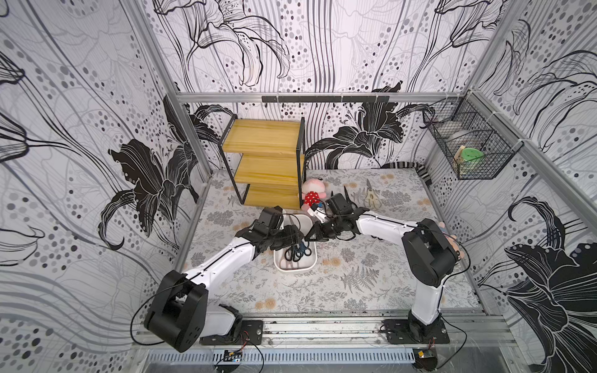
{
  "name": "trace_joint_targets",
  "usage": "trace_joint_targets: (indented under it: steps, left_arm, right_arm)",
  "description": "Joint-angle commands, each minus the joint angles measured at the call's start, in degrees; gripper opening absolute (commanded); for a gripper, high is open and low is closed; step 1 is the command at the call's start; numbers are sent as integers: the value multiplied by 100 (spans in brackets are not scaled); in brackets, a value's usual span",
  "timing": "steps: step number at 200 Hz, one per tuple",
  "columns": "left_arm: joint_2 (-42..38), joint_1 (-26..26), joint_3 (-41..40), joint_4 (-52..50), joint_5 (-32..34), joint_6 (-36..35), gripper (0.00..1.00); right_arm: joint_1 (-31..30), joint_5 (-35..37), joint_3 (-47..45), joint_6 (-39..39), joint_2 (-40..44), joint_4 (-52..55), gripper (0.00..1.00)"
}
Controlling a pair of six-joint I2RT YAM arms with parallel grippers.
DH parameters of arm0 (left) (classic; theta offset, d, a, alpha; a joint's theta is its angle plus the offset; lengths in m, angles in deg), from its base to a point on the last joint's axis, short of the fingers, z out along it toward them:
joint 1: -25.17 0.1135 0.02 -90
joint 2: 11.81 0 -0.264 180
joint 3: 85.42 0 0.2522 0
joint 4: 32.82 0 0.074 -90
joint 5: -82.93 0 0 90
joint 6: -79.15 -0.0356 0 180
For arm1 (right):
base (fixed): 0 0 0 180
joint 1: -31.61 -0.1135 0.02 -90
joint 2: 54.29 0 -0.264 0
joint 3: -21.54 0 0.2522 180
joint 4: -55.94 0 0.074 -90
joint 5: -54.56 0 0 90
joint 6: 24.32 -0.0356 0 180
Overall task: Take the scissors out of the storage box
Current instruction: Place the scissors at the center of the board.
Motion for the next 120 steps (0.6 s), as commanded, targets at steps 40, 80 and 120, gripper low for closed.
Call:
trace_joint_targets:
  steps: [40, 80, 120]
  left_arm:
    - [-292, 236, 724, -455, 738, -339, 65]
    - [-194, 306, 938, -71, 1289, -269, 65]
    - [88, 328, 1049, 314, 1448, -103, 65]
  right_arm:
    - [126, 631, 89, -233, 425, 117, 1]
    - [596, 654, -201, -220, 1029, 457, 1]
    - [1005, 1143, -840, -112, 1814, 1106, 2]
